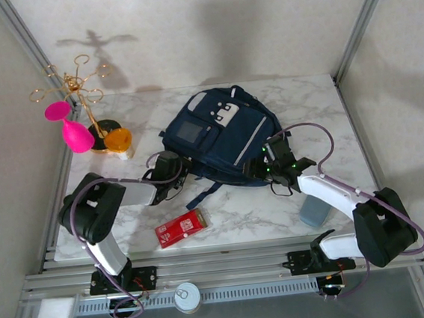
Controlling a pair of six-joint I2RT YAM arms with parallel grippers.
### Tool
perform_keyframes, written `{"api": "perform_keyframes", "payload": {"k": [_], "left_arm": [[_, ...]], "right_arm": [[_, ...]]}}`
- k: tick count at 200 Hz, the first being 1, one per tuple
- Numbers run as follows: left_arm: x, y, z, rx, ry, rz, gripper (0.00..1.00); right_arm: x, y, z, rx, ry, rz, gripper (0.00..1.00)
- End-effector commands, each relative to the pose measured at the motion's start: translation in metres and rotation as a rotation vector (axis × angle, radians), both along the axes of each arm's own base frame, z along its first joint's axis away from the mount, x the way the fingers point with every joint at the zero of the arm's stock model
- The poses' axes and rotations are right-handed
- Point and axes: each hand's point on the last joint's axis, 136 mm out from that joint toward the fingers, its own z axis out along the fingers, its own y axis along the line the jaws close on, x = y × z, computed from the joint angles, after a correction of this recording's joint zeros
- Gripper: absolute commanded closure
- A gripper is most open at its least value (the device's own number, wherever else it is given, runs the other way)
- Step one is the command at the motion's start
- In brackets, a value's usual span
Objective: Pack the student bag
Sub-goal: Zip the student bag at the center of the table.
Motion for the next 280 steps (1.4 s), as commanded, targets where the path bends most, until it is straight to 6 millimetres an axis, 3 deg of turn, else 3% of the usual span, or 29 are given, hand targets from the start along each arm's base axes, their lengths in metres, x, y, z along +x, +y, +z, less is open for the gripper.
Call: {"api": "perform_keyframes", "payload": {"k": [1,20,43,78,120,154,200,227,280], "left_arm": [[0.010,-0.012,-0.003,-0.027,0.002,-0.011,0.74],[0.014,-0.016,0.006,-0.046,-0.019,-0.012,0.81],[0.018,-0.024,0.026,-0.075,-0.060,-0.021,1.00],[0.016,-0.045,0.063,-0.137,-0.131,-0.053,1.00],[0.002,-0.064,0.086,-0.168,-0.162,-0.082,1.00],[-0.006,-0.080,0.095,-0.205,-0.183,-0.104,1.00],[-0.012,-0.090,0.097,-0.209,-0.185,-0.124,1.00],[-0.013,-0.089,0.097,-0.204,-0.188,-0.126,1.00],[-0.012,-0.090,0.098,-0.203,-0.199,-0.129,1.00]], "right_arm": [[-0.002,-0.001,0.005,-0.016,-0.017,0.007,0.33],[-0.002,-0.001,0.010,-0.019,-0.026,0.011,0.33],[-0.003,0.001,0.018,-0.018,-0.031,0.023,0.32],[-0.012,0.020,0.029,-0.019,-0.007,0.066,0.31],[-0.028,0.060,0.035,0.003,0.023,0.088,0.31],[-0.026,0.087,0.024,-0.007,0.022,0.033,0.37],[-0.018,0.111,-0.003,-0.043,-0.026,0.023,0.55],[-0.006,0.109,-0.010,-0.098,-0.104,0.042,0.61],[0.019,0.106,-0.027,-0.227,-0.154,-0.007,0.62]]}}
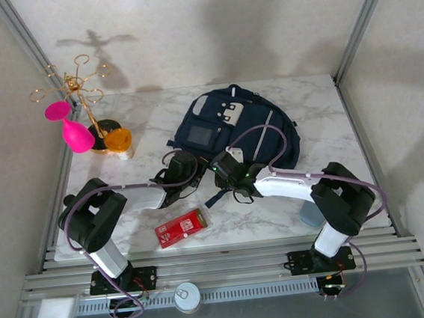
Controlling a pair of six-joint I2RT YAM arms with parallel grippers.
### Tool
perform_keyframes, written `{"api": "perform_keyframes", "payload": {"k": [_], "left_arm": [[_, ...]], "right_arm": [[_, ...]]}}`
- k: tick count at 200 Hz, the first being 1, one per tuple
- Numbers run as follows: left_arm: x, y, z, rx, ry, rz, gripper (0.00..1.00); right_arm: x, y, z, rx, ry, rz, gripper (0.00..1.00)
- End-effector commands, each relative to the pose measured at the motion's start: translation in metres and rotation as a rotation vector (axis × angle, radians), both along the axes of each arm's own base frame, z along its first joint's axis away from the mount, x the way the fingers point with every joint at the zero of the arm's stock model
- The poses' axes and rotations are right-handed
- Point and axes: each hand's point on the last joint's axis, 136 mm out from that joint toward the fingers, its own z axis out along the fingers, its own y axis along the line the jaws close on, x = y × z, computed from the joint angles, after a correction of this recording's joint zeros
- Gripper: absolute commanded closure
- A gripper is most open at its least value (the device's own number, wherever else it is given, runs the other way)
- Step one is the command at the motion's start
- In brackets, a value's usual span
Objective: Pack the student bag
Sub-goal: Zip the student bag at the center of the table.
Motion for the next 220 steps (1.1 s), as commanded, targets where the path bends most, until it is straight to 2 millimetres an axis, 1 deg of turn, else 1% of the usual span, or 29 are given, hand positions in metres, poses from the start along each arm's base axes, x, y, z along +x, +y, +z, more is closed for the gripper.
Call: {"api": "perform_keyframes", "payload": {"k": [1,22,50,59,80,93,103,116,130,158,173,183,196,212,220], "left_arm": [[0.007,-0.021,0.048,-0.099,-0.109,-0.034,1.00],[0.007,-0.019,0.045,-0.088,-0.102,-0.025,1.00],[0.007,-0.016,0.044,-0.073,-0.100,-0.015,1.00],[0.007,-0.015,0.044,-0.065,-0.099,-0.011,1.00],[0.009,-0.013,0.045,-0.048,-0.105,-0.004,1.00],[0.009,-0.010,0.043,-0.030,-0.100,0.002,1.00],[0.009,-0.008,0.043,-0.027,-0.100,0.008,1.00],[0.009,-0.008,0.044,-0.035,-0.103,0.011,1.00],[0.009,-0.009,0.046,-0.038,-0.105,0.006,1.00],[0.010,-0.011,0.044,-0.040,-0.100,0.003,1.00],[0.010,-0.010,0.044,-0.040,-0.100,0.004,1.00],[0.010,-0.010,0.045,-0.039,-0.102,0.005,1.00],[0.010,-0.010,0.047,-0.040,-0.104,0.006,1.00],[0.010,-0.010,0.047,-0.041,-0.104,0.007,1.00],[0.010,-0.010,0.047,-0.042,-0.104,0.007,1.00]], "right_arm": [[0.019,-0.002,0.001,-0.069,-0.067,-0.043,0.62],[0.027,0.006,0.005,-0.054,-0.121,-0.017,0.63],[0.035,0.002,0.012,-0.117,-0.171,-0.007,0.70],[0.034,0.001,0.014,-0.130,-0.178,0.008,0.73],[0.028,-0.006,0.012,-0.163,-0.163,0.026,0.82],[0.023,-0.006,0.013,-0.151,-0.152,0.053,0.85],[0.019,-0.005,0.013,-0.138,-0.149,0.077,0.85],[0.016,-0.006,0.007,-0.149,-0.142,0.098,0.83],[0.018,-0.005,0.000,-0.165,-0.141,0.113,0.81],[0.023,0.013,-0.006,-0.142,-0.138,0.164,0.75],[0.026,0.010,-0.013,-0.173,-0.137,0.144,0.70],[0.032,0.006,-0.013,-0.211,-0.151,0.119,0.68],[0.038,0.006,-0.013,-0.238,-0.164,0.113,0.63],[0.044,0.008,-0.009,-0.248,-0.186,0.100,0.62],[0.047,0.009,-0.005,-0.243,-0.202,0.099,0.64]]}}
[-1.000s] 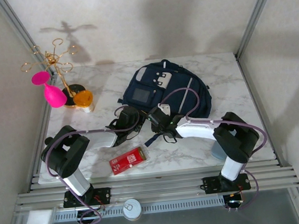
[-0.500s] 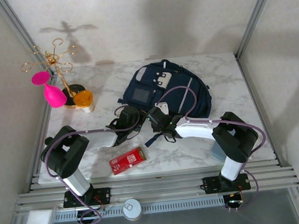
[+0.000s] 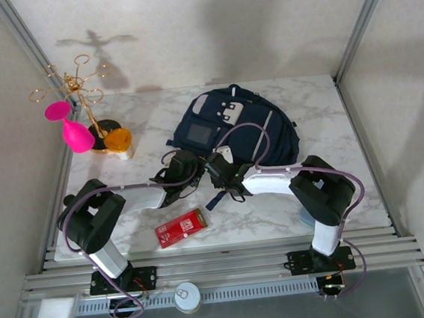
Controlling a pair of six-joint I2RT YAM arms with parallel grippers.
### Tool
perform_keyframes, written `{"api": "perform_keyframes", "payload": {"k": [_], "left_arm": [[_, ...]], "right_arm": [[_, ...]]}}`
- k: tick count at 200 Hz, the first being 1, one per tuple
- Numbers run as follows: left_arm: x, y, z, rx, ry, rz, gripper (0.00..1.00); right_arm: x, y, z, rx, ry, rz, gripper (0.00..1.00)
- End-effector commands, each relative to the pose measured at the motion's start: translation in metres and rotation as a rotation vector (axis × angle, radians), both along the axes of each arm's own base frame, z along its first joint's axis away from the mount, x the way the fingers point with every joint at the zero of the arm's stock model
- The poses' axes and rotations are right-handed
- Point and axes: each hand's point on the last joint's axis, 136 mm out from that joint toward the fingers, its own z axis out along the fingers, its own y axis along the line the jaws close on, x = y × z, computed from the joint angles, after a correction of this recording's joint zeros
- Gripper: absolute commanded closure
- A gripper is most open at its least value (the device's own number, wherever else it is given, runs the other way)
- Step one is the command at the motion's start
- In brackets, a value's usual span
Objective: Pack the student bag
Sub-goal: Zip the student bag at the center of the table.
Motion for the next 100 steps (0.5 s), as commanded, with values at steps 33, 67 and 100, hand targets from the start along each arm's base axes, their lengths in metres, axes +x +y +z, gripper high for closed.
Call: {"api": "perform_keyframes", "payload": {"k": [33,67,100], "left_arm": [[0.010,-0.009,0.045,-0.050,-0.103,-0.004,1.00],[0.014,0.004,0.046,-0.021,-0.110,0.024,1.00],[0.021,0.019,0.046,0.018,-0.114,0.056,1.00]], "right_arm": [[0.021,-0.007,0.021,-0.051,-0.093,-0.053,0.78],[0.005,-0.018,0.019,-0.037,-0.057,-0.040,0.89],[-0.008,-0.023,0.017,-0.037,-0.011,-0.014,0.99]]}}
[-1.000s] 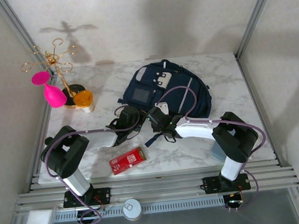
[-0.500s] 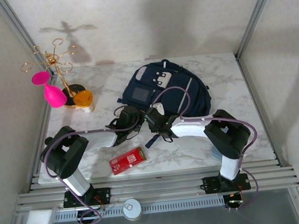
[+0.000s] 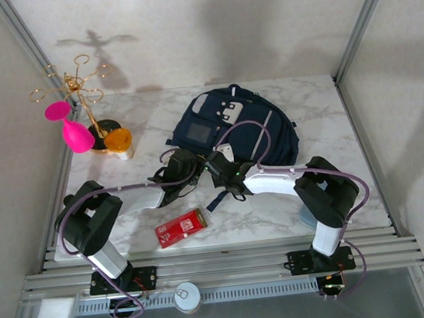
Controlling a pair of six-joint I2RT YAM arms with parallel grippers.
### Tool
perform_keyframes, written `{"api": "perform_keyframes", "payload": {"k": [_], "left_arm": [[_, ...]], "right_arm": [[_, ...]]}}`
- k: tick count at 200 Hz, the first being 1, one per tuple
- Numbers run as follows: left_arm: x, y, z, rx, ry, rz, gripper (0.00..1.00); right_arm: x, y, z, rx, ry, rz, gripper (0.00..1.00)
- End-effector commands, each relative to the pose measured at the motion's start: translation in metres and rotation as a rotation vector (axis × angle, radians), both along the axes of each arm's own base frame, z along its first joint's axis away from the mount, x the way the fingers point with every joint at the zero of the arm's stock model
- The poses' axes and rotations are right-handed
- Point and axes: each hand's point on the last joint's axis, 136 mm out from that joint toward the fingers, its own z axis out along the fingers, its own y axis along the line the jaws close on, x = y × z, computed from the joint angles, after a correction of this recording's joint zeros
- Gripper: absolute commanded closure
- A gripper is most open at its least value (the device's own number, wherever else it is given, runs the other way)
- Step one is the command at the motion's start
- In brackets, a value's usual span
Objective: Pack the student bag
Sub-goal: Zip the student bag at the center of the table.
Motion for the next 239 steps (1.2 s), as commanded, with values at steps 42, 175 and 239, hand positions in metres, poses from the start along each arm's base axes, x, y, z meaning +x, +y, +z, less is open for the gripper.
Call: {"api": "perform_keyframes", "payload": {"k": [42,175,239], "left_arm": [[0.034,0.032,0.033,0.063,-0.086,0.075,1.00],[-0.016,0.010,0.021,-0.145,-0.054,-0.057,0.43],[-0.024,-0.053,-0.004,-0.244,0.036,-0.051,0.42]], "right_arm": [[-0.032,-0.025,0.002,0.036,0.095,0.010,1.00],[-0.062,-0.005,0.032,0.200,0.164,0.144,1.00],[-0.063,-0.007,0.031,0.202,0.154,0.144,1.00]]}}
